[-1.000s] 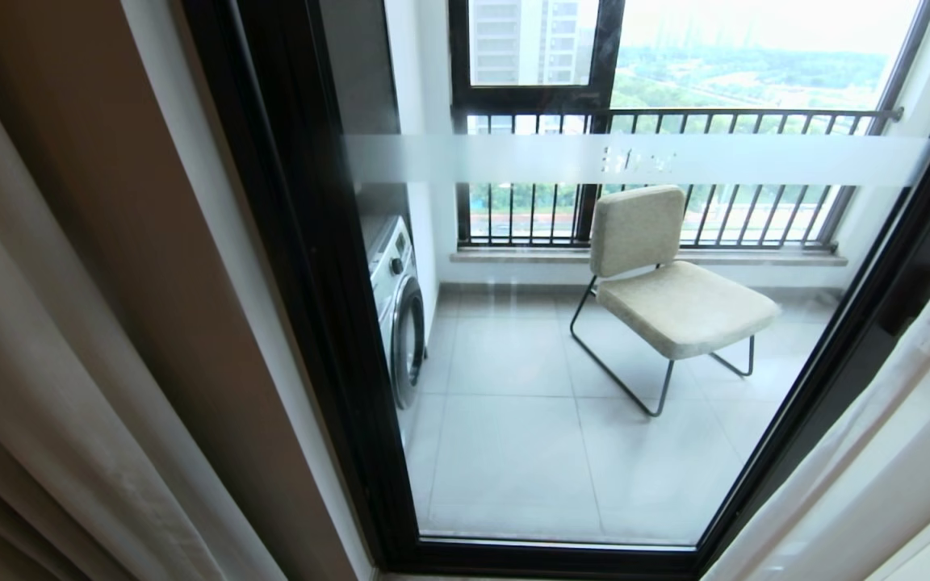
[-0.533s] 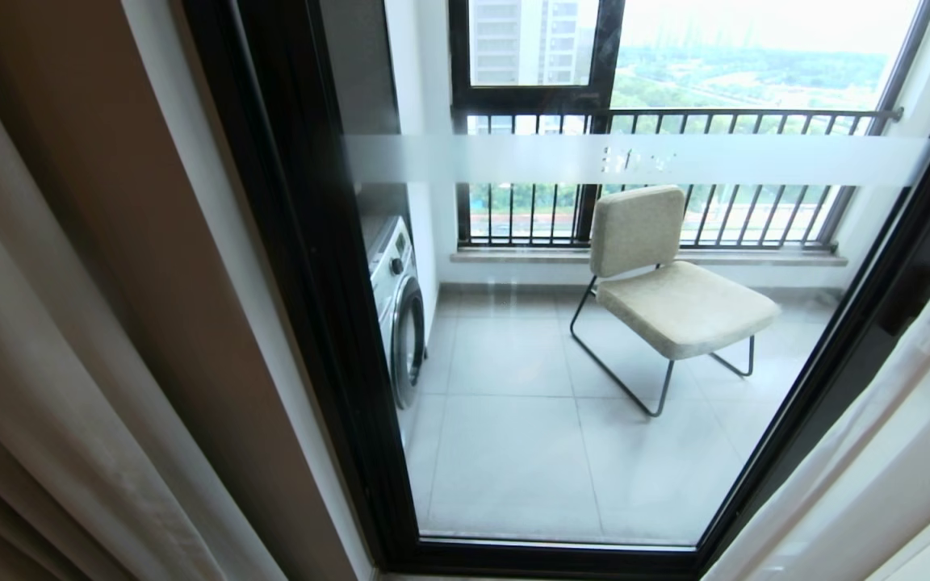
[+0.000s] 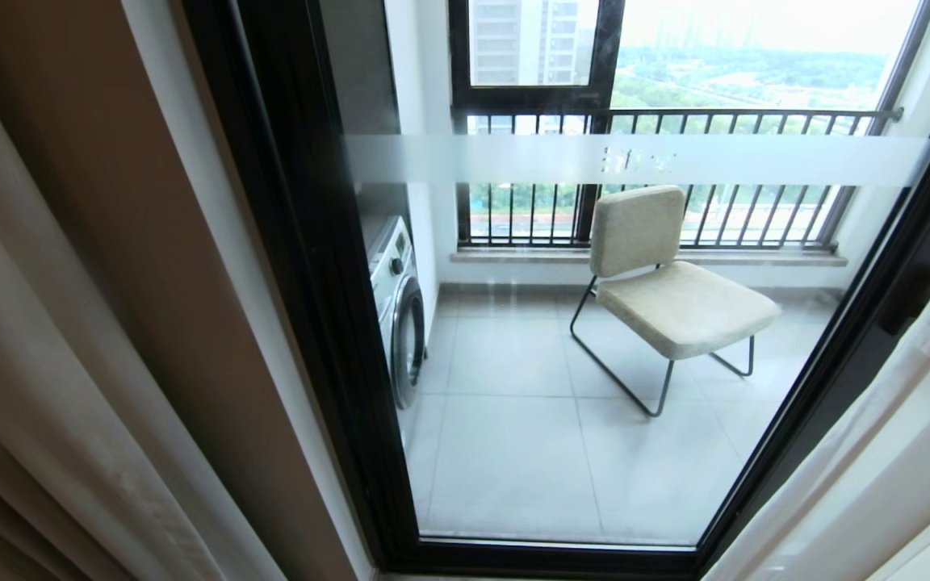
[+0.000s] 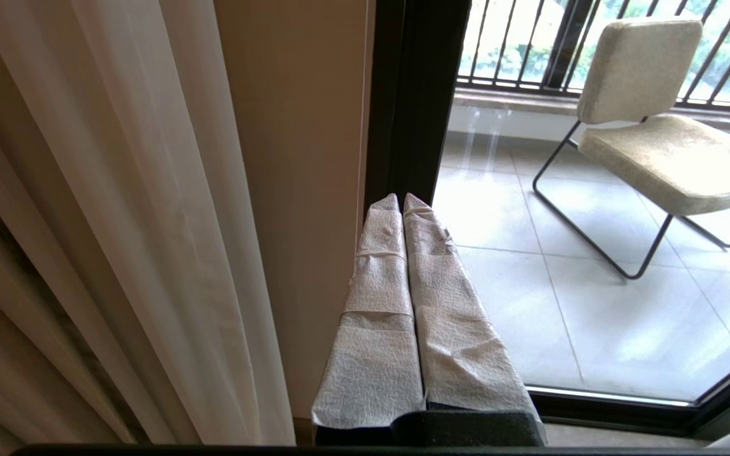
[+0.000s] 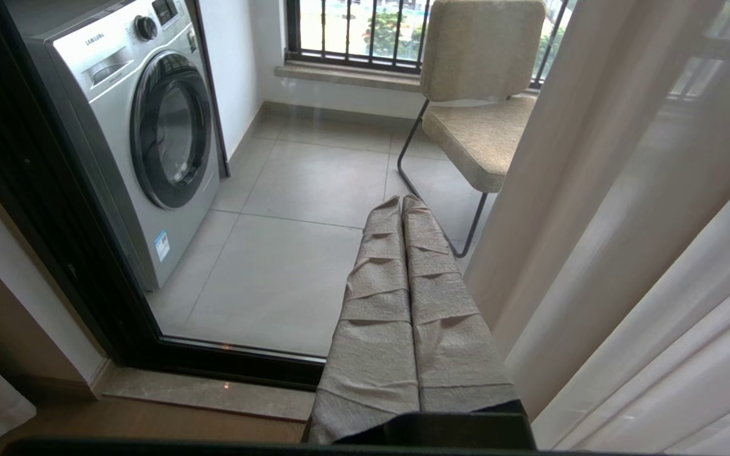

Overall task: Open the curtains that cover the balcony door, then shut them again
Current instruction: Pull the inner curtains open on both sides

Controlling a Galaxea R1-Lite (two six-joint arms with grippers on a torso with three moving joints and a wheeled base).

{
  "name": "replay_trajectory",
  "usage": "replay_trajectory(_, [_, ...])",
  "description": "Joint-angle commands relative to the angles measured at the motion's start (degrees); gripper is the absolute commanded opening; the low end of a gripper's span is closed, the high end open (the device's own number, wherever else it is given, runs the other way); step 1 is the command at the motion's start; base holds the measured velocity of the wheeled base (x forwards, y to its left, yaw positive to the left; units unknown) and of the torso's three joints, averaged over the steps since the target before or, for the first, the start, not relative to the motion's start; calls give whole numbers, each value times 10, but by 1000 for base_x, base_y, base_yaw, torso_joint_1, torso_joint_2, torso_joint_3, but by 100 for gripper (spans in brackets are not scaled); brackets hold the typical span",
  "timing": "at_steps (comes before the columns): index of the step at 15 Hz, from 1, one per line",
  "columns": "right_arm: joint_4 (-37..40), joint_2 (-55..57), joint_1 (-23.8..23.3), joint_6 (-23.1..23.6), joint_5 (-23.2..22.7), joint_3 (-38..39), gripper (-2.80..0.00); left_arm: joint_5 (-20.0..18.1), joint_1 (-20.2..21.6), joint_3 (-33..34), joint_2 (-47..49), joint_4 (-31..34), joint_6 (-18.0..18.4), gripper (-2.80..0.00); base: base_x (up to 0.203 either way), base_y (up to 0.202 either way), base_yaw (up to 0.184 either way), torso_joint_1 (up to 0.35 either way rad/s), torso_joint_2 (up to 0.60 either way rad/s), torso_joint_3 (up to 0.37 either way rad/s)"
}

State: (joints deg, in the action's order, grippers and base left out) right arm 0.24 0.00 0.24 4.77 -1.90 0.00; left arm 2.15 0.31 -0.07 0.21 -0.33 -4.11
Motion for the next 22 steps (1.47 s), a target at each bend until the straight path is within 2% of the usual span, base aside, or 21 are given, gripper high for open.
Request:
replay_trajectory(1, [0,0,0,1,0,0,-280,0,0,0,-1,0,0,-280,0,0,0,0,0,0])
replay_trajectory(22, [0,0,0,1,0,0,-280,1,0,0,-1,0,-1,-280,0,0,0,0,0,0])
